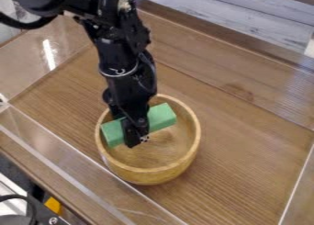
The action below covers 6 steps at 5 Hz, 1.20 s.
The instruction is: Remove the green block from inside the brown bowl and put it on the table
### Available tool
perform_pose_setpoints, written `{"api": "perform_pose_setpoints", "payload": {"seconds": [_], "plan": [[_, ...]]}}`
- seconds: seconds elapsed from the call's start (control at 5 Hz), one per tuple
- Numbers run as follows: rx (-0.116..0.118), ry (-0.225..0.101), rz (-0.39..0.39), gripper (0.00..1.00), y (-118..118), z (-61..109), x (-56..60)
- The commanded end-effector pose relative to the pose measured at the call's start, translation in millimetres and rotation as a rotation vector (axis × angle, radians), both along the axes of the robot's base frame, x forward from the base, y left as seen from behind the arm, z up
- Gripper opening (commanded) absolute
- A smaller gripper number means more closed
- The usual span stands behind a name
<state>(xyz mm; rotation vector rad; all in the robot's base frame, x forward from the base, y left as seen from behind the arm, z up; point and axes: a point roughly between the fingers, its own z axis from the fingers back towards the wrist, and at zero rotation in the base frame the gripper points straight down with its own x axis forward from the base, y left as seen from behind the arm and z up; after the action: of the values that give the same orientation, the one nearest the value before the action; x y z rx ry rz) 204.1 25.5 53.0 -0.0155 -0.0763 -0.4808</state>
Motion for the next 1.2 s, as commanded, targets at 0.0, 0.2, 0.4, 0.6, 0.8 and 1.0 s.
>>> {"api": "perform_pose_setpoints", "payload": {"seconds": [0.0, 0.2, 0.4, 0.6, 0.8, 1.0], "plan": [[0.003, -0.040, 0.018, 0.00, 3.5, 10.0, 9.9], [0.001, -0.037, 0.024, 0.00, 3.6, 10.1, 10.2], [0.000, -0.034, 0.030, 0.00, 3.6, 10.1, 10.7], [-0.002, -0.031, 0.036, 0.00, 3.5, 10.1, 10.6], [-0.003, -0.027, 0.042, 0.00, 3.4, 10.0, 10.6], [-0.004, -0.024, 0.048, 0.00, 3.4, 9.8, 10.7]]}}
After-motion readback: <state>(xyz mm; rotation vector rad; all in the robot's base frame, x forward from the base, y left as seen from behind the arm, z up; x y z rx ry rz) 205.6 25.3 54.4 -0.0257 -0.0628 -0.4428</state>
